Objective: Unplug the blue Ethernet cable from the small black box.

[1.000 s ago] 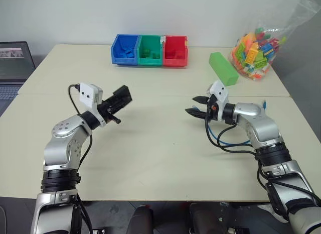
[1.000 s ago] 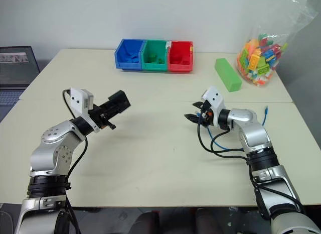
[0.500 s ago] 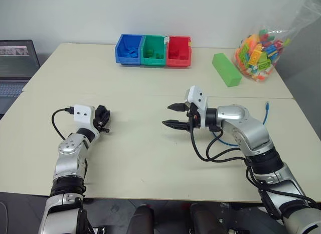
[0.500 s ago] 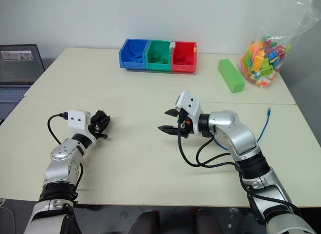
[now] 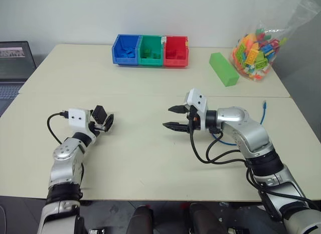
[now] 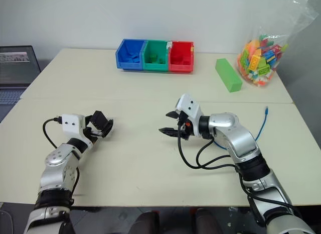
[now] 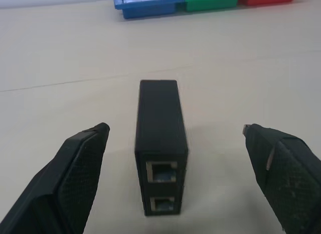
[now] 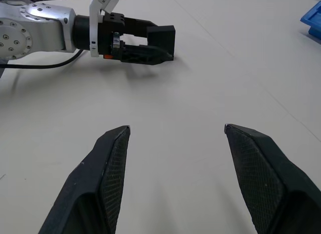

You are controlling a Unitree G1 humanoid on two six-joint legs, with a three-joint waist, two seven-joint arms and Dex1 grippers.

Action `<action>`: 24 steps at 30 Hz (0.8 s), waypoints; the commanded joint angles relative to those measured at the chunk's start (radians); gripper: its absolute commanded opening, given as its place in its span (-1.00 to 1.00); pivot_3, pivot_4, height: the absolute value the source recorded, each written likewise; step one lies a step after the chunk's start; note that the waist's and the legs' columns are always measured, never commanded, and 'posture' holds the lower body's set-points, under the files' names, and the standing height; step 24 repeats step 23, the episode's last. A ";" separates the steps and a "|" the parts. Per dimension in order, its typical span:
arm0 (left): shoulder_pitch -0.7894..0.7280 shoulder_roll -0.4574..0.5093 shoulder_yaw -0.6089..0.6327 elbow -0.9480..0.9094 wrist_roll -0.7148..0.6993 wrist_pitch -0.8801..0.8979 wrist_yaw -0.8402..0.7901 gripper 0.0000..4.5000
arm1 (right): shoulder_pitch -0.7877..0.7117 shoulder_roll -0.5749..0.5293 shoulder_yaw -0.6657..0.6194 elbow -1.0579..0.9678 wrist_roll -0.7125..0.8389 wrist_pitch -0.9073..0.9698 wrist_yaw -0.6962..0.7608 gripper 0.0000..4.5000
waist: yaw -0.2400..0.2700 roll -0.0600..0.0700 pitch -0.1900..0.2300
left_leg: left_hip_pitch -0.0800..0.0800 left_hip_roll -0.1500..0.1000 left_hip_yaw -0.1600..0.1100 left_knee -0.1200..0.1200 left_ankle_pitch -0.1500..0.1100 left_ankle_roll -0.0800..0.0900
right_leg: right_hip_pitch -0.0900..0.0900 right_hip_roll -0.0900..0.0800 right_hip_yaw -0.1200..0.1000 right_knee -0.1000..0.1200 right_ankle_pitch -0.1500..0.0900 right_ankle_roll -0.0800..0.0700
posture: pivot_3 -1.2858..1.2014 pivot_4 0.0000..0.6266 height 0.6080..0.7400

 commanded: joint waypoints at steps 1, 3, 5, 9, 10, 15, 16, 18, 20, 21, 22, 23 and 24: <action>0.114 0.067 0.052 -0.255 -0.033 0.102 -0.010 1.00 | 0.037 -0.016 -0.030 -0.069 0.015 0.010 -0.015 0.42 | 0.000 0.000 0.000 | 0.000 0.000 0.000 0.000 0.000 0.000 | 0.000 -0.001 0.000 0.000 0.000 0.000 | 0.03 -0.52 1.00; 0.189 0.106 0.079 -0.379 -0.071 0.170 -0.038 1.00 | 0.070 -0.044 -0.051 -0.077 0.014 -0.005 -0.010 0.42 | 0.002 0.000 0.000 | 0.000 0.000 -0.001 -0.001 0.000 0.000 | 0.000 -0.001 0.000 0.000 0.000 0.000 | 0.03 -0.52 1.00; 0.240 0.144 0.102 -0.463 -0.081 0.216 -0.050 1.00 | 0.092 -0.069 -0.075 -0.071 0.012 -0.030 -0.006 0.42 | 0.004 0.000 0.000 | 0.001 0.000 -0.001 0.000 0.000 0.000 | 0.001 -0.001 0.000 0.000 0.000 0.000 | 0.03 -0.52 1.00; 0.307 0.246 0.175 -0.575 -0.118 0.342 -0.093 1.00 | 0.101 -0.132 -0.141 0.004 0.017 -0.103 0.034 0.42 | 0.005 0.000 0.000 | 0.002 -0.001 -0.001 0.000 0.000 0.000 | 0.002 0.000 -0.001 0.000 0.000 0.000 | 0.03 -0.52 1.00; 0.317 0.273 0.195 -0.589 -0.133 0.370 -0.115 1.00 | 0.094 -0.157 -0.152 0.031 0.020 -0.118 0.063 0.42 | 0.005 0.000 0.000 | 0.002 -0.001 -0.001 0.000 0.000 0.000 | 0.002 0.001 0.000 0.000 0.000 0.001 | 0.03 -0.52 1.00; 0.358 0.373 0.285 -0.610 -0.221 0.466 -0.238 1.00 | 0.040 -0.243 -0.179 0.133 0.048 -0.122 0.171 0.42 | 0.002 0.000 0.000 | 0.004 -0.001 0.001 -0.001 0.000 0.000 | 0.003 0.002 0.001 0.000 0.000 0.000 | 0.03 -0.52 1.00; 0.361 0.382 0.299 -0.604 -0.227 0.475 -0.246 1.00 | 0.030 -0.250 -0.181 0.146 0.050 -0.123 0.184 0.42 | 0.001 0.000 0.000 | 0.004 0.000 0.001 -0.002 0.000 0.000 | 0.002 0.002 0.001 0.000 0.000 0.000 | 0.03 -0.52 1.00; 0.367 0.390 0.316 -0.599 -0.242 0.490 -0.269 1.00 | 0.017 -0.258 -0.180 0.163 0.050 -0.121 0.208 0.42 | -0.003 0.000 0.000 | 0.005 0.000 0.001 -0.002 0.000 0.000 | 0.002 0.002 0.001 0.000 0.000 0.000 | 0.03 -0.52 1.00; 0.372 0.390 0.326 -0.604 -0.260 0.503 -0.292 1.00 | 0.011 -0.260 -0.175 0.173 0.044 -0.126 0.223 0.42 | -0.005 0.000 0.000 | 0.005 0.000 0.001 -0.002 0.000 0.000 | 0.002 0.002 0.001 0.000 0.000 0.000 | 0.03 -0.52 1.00; 0.375 0.394 0.326 -0.607 -0.267 0.511 -0.306 1.00 | 0.008 -0.259 -0.173 0.177 0.042 -0.128 0.227 0.42 | -0.004 0.000 0.000 | 0.004 0.000 0.001 -0.002 0.000 0.000 | 0.002 0.002 0.001 0.000 0.000 0.000 | 0.03 -0.52 1.00; 0.376 0.395 0.326 -0.609 -0.278 0.522 -0.320 1.00 | 0.006 -0.256 -0.172 0.180 0.040 -0.128 0.228 0.42 | -0.004 0.000 0.000 | 0.004 0.000 0.001 -0.002 0.000 0.000 | 0.002 0.002 0.001 0.000 0.000 0.000 | 0.03 -0.52 1.00; 0.375 0.393 0.331 -0.612 -0.293 0.533 -0.329 1.00 | 0.004 -0.253 -0.171 0.183 0.038 -0.130 0.229 0.42 | -0.004 0.000 0.000 | 0.004 0.000 0.001 -0.002 0.000 0.000 | 0.002 0.002 0.001 -0.001 0.000 0.000 | 0.03 -0.52 1.00; 0.375 0.393 0.331 -0.612 -0.293 0.533 -0.329 1.00 | 0.004 -0.253 -0.171 0.183 0.038 -0.130 0.229 0.42 | -0.004 0.000 0.000 | 0.004 0.000 0.001 -0.002 0.000 0.000 | 0.002 0.002 0.001 -0.001 0.000 0.000 | 0.03 -0.52 1.00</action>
